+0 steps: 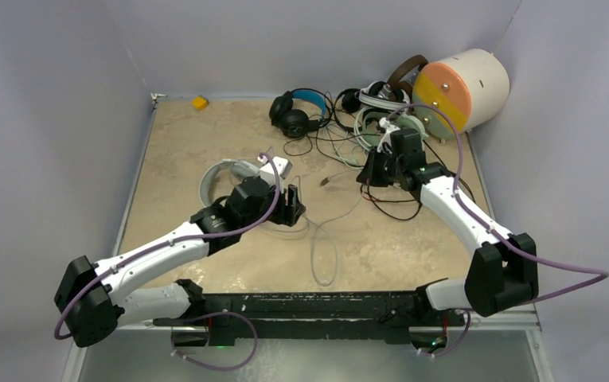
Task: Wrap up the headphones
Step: Untie the headphones cable at the center of the board, then move the headphones to the center of the board.
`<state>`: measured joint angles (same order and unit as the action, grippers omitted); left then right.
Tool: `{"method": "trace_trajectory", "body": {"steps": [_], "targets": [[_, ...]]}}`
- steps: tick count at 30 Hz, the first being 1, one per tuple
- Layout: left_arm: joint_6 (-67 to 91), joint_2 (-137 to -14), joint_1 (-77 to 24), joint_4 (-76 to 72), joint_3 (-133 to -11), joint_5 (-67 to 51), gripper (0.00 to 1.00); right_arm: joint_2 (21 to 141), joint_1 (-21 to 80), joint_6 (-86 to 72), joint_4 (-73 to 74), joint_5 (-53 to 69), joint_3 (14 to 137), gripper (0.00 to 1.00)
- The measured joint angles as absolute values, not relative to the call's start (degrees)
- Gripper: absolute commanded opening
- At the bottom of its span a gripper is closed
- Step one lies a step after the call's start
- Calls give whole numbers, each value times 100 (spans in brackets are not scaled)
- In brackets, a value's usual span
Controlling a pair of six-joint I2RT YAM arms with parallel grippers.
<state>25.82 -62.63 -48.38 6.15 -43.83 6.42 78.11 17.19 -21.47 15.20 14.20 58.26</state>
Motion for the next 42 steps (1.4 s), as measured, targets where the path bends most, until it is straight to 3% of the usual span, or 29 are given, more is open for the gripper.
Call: {"method": "trace_trajectory", "body": {"steps": [3,7,10,18,24,29,32,38,42], "targets": [[2720,-6558,-4838,1173,-4591,703,73,7797,1719,-2134,1741,1186,5826,53],[2818,-6997,-4838,2335,-5354,1061,85,7773,1719,-2058,1979,880,5826,65],[2845,-6993,-4604,3105,-5870,982,86,7653,1721,-2025,2073,825,5826,68],[2633,-5887,-2558,3850,-5900,-591,83,7426,2259,-1831,1992,808,5883,70],[2687,-5728,-1070,3693,-5511,-1365,73,8110,3308,-1684,1656,993,6292,68],[3197,-5887,320,3293,-4987,-1767,73,8615,4040,-1669,1153,1083,6309,68],[3535,-5824,609,3085,-4713,-1726,73,8860,4366,-1706,766,1125,6313,73],[4200,-5701,703,2689,-4370,-1100,75,9686,4759,-2062,412,825,6818,92],[4742,-5961,707,2552,-4287,-775,75,10182,4882,-2305,301,344,7343,94]]}}
